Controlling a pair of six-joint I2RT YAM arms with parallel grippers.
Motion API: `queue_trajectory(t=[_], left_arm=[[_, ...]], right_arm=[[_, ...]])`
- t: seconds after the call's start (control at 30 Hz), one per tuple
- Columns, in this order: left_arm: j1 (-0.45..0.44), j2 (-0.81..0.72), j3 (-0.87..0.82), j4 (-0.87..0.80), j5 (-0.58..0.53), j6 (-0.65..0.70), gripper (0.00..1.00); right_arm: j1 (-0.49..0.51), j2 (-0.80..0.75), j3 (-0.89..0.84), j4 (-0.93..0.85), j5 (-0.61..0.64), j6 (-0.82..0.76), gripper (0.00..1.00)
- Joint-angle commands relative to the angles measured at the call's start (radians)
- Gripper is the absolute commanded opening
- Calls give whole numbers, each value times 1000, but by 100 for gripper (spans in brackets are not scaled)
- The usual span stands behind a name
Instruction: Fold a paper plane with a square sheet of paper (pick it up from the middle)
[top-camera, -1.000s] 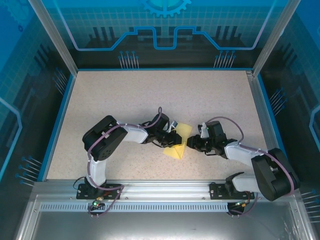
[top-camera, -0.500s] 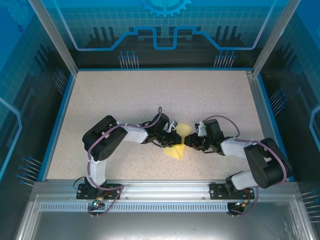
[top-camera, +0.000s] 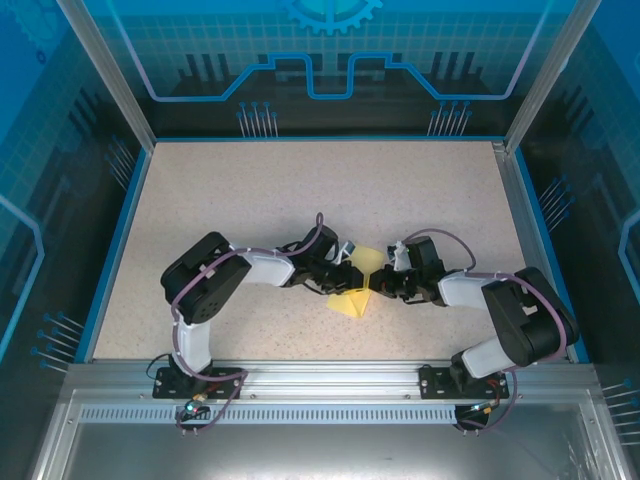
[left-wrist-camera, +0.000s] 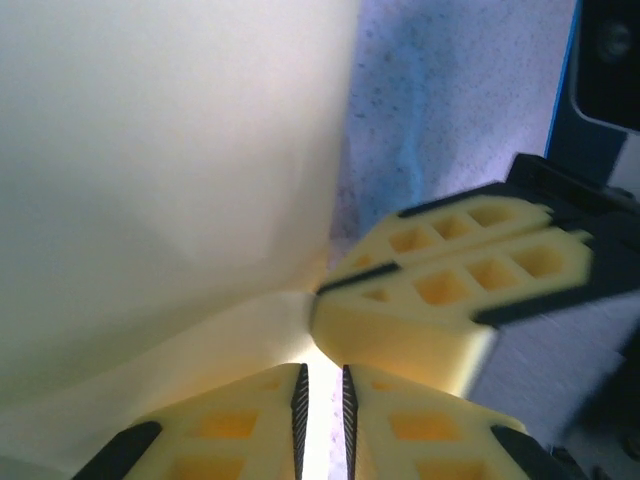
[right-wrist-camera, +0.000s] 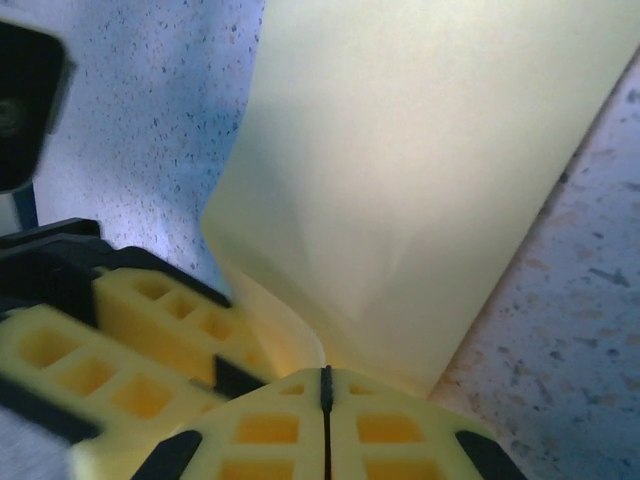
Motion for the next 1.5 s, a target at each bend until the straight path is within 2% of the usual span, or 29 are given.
queue_trajectory(t=[0.0, 0.27, 0.5, 0.87, 1.47], left_arm=[[0, -75, 45, -104, -14, 87, 22], [31, -65, 205, -397, -153, 313, 23], [44, 70, 364, -539, -175, 456, 23], [47, 159, 461, -648, -218, 583, 23], [46, 215, 492, -677, -236, 649, 24]], right_arm=[[-15, 17, 27, -51, 21, -52, 6], [-15, 27, 44, -88, 16, -97, 4], [-15, 24, 63, -124, 8, -128, 3], [-13, 24, 85, -147, 7, -145, 4], [-6, 39, 124, -179, 22, -163, 3]])
